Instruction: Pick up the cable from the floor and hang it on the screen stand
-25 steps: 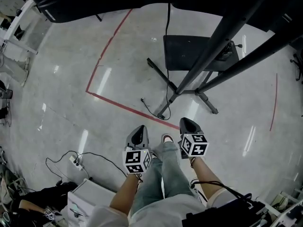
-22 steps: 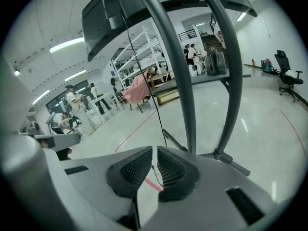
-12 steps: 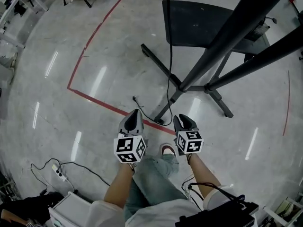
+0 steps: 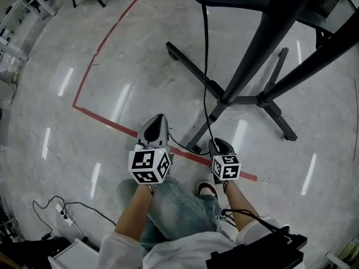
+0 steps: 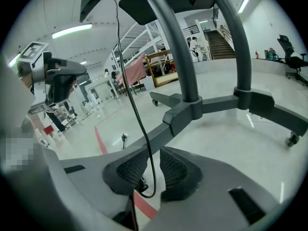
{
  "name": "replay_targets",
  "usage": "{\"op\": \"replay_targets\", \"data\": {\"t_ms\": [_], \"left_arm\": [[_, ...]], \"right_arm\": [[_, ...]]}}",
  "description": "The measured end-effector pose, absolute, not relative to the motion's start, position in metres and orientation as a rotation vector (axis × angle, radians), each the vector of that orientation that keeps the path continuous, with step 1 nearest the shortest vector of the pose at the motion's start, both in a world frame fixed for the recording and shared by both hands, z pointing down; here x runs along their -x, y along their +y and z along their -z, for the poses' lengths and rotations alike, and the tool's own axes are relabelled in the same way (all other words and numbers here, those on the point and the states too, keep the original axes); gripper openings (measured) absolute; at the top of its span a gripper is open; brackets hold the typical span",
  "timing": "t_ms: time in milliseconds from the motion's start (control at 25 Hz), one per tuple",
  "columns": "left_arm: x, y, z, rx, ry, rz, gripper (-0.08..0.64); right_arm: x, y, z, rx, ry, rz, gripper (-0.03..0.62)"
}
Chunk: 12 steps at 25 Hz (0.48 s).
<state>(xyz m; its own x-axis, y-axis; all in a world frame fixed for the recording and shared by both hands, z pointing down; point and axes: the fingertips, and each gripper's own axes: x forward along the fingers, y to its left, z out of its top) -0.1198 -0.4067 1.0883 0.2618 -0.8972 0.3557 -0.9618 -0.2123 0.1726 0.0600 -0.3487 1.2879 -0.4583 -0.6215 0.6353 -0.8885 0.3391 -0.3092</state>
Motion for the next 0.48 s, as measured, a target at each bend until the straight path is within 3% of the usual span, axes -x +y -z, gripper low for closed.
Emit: {"op": "replay_targets", "data": {"t_ms": [160, 320, 480], "left_arm": [[0.122, -0.402, -1.089, -2.214, -1.698, -0.270, 0.003], [0.124, -0.395, -1.094, -2.179, -1.675, -0.238, 0.002], [0.131, -0.389, -1.081, -2.067, -1.663, -0.205, 0.002]], "right_arm": [[-0.059, -0.348, -1.298, -1.339, -2.196, -0.888, 0.080], [-0.063, -0.346, -1.294, -1.360, -2.205, -0.901, 0.031], [-0.066, -0.337, -1.255, -1.383, -2.189, -0.882, 0.025]]}}
